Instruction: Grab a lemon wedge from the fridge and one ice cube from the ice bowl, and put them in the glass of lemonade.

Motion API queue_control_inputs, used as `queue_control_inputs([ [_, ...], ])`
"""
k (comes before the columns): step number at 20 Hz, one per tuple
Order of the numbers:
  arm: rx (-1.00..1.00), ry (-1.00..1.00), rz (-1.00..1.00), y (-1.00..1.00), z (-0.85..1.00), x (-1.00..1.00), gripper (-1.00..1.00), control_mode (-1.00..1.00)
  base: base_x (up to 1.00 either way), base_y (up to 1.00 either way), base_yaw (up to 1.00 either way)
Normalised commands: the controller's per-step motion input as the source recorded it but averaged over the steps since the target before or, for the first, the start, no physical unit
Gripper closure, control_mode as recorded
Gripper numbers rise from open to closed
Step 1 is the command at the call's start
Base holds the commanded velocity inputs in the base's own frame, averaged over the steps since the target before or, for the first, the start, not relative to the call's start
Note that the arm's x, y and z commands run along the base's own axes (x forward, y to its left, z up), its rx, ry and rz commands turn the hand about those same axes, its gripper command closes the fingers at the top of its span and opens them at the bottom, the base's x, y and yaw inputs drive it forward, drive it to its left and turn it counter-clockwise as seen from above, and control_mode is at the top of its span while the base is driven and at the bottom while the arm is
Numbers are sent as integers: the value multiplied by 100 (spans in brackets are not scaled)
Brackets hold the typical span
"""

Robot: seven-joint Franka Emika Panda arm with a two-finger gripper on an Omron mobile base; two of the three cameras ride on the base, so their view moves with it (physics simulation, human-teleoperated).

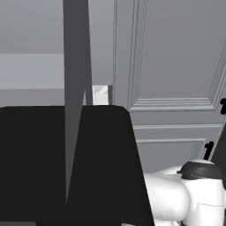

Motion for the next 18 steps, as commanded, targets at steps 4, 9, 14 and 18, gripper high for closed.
queue_control_inputs([
  [4, 0, -2, 0, 0, 13, -17, -100, -100, 0, 0, 0],
  [9, 0, -3, 0, 0, 26, -26, -100, -100, 0, 0, 0],
  [14, 1, -7, 0, 2, 64, -64, -100, -100, 0, 0, 0],
  [18, 20, -7, 0, -9, 73, -52, -100, -100, 0, 0, 0],
])
